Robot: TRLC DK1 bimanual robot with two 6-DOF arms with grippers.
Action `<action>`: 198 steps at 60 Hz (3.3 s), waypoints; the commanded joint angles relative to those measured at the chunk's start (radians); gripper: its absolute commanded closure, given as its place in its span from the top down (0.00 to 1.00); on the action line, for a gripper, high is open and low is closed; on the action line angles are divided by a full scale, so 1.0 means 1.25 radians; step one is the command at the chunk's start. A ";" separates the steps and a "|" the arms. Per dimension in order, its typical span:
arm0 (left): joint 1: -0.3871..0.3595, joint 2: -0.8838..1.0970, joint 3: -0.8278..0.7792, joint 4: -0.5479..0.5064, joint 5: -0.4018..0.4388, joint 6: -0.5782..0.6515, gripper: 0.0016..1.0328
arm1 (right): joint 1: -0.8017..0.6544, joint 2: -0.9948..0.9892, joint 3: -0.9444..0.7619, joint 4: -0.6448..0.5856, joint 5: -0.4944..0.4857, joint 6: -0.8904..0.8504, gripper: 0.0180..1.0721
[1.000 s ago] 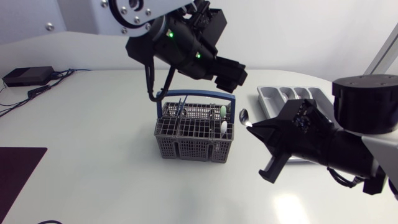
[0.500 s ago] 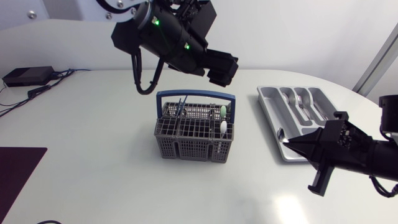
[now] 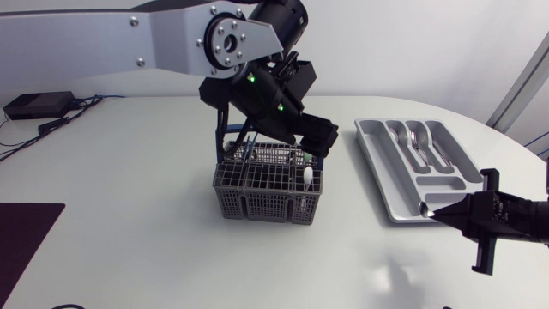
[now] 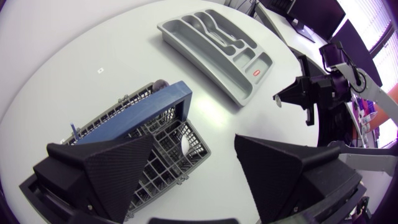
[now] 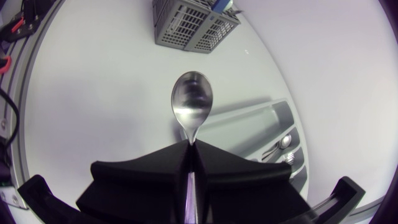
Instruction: Unload the cutlery basket into the drawer organizer.
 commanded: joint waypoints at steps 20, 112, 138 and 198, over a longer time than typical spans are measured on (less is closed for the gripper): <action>-0.004 0.039 -0.007 -0.006 0.017 -0.022 0.88 | -0.089 0.279 0.175 0.032 0.042 -0.258 0.05; -0.001 0.073 -0.022 -0.013 0.042 -0.014 0.89 | -0.055 0.252 0.143 0.265 0.105 -0.075 0.66; -0.015 0.118 -0.012 -0.010 0.027 -0.018 0.55 | -0.023 0.002 0.043 0.205 -0.017 0.130 0.76; -0.041 -0.022 -0.249 0.212 -0.042 -0.030 0.10 | 0.007 -0.164 -0.080 0.175 -0.043 0.157 0.76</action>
